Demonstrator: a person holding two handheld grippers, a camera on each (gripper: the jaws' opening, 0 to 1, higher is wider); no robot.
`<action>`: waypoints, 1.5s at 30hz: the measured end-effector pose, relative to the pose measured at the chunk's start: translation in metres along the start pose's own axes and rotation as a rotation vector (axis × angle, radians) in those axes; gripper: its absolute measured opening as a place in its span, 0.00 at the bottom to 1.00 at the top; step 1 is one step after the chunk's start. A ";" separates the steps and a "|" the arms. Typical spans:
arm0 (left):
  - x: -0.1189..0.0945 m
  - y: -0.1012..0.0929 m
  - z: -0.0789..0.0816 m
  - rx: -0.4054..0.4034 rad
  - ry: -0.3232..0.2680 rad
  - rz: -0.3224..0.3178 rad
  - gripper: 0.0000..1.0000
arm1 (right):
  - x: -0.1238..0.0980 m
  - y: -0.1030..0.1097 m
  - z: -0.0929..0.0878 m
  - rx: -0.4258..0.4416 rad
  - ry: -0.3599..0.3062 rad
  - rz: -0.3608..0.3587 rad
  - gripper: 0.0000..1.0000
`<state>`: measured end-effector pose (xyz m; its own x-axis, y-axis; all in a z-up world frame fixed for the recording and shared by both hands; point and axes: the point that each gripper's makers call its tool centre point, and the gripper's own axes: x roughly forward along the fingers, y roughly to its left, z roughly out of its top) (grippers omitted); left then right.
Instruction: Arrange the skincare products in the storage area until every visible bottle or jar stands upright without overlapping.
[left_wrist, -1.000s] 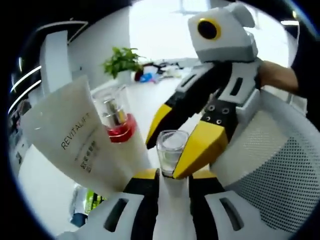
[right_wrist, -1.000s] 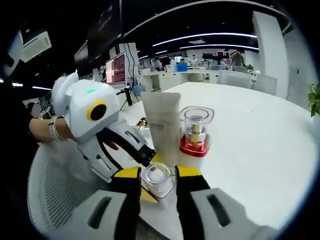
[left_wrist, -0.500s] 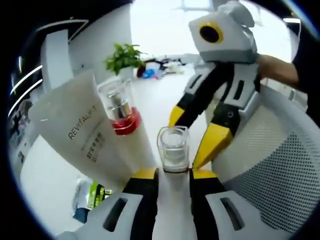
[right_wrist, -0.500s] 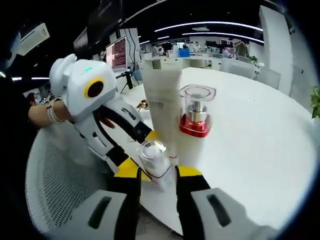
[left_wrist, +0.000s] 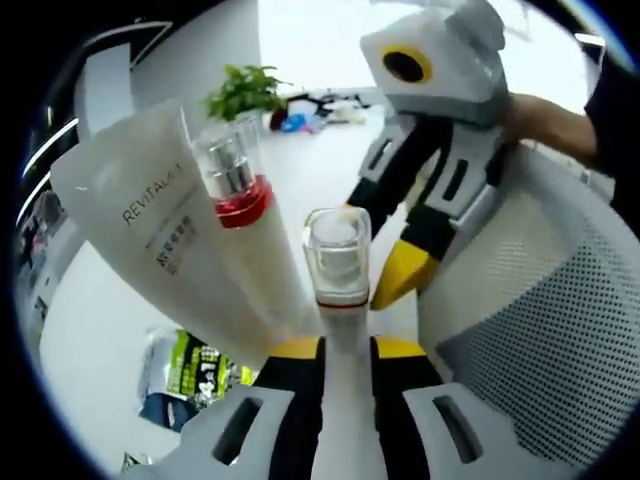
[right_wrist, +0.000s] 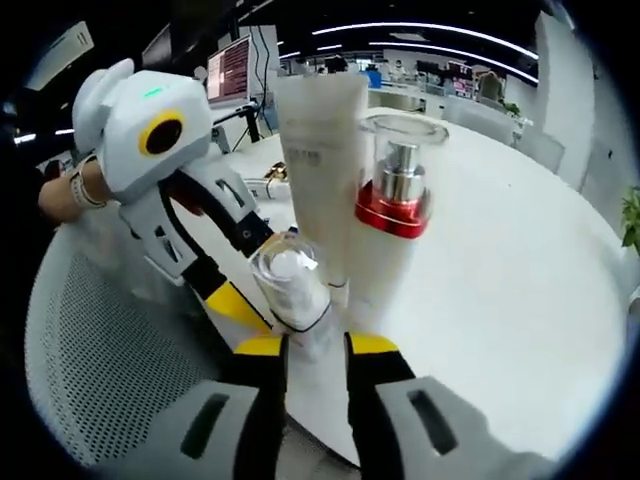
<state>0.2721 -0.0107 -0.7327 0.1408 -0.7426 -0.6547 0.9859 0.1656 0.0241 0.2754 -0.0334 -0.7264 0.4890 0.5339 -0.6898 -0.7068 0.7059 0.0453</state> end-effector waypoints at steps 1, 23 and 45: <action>0.000 -0.002 0.002 -0.006 -0.011 -0.013 0.08 | 0.000 0.000 0.000 0.000 0.003 0.001 0.22; 0.006 0.002 0.016 -0.057 -0.092 -0.010 0.13 | 0.011 -0.013 -0.007 -0.045 0.055 -0.055 0.13; 0.005 0.008 0.023 -0.081 -0.131 0.010 0.14 | 0.008 -0.022 -0.002 -0.023 0.031 -0.096 0.09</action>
<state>0.2825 -0.0282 -0.7183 0.1660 -0.8183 -0.5504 0.9747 0.2207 -0.0342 0.2937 -0.0453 -0.7348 0.5388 0.4495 -0.7125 -0.6695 0.7419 -0.0382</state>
